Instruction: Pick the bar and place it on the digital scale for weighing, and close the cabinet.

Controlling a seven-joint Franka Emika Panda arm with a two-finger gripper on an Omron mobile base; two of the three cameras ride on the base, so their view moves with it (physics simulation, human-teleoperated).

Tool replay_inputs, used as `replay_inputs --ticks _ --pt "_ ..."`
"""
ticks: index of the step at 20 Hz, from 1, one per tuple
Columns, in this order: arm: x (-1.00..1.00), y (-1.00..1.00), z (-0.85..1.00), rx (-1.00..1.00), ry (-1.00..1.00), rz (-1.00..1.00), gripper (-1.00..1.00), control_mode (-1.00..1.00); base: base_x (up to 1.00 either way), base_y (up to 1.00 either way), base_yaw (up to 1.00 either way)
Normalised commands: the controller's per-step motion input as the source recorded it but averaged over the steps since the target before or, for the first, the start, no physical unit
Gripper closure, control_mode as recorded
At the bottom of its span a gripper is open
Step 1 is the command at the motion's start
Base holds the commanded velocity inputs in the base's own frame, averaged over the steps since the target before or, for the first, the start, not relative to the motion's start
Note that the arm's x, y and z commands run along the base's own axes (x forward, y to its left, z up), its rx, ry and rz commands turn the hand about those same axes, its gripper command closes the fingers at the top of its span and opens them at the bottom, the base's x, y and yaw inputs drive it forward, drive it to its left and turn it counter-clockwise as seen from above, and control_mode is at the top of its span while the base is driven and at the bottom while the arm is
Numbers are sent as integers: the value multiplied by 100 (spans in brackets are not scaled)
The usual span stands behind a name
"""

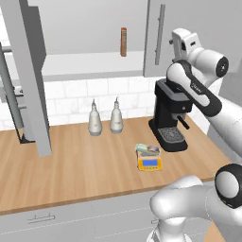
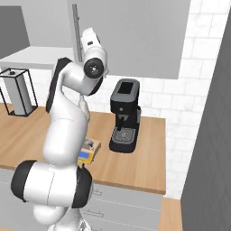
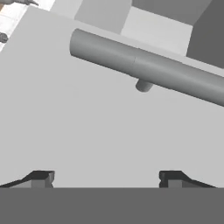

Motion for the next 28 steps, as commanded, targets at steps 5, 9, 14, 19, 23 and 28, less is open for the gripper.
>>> replay_inputs --ticks 5,9,14,19,23,28 --pt "81 0 -33 0 0 0 -100 -100 0 0 0" --pt "-98 1 -11 0 -13 0 -100 -100 0 0 0" --pt "-100 0 14 11 -11 0 -100 -100 0 0 0" --pt "-100 0 0 15 0 -1 -100 -100 0 0 0" --pt "-100 0 -24 9 -1 0 -100 -100 0 0 0" --pt "-100 21 -21 5 -6 0 -100 -100 0 0 0"
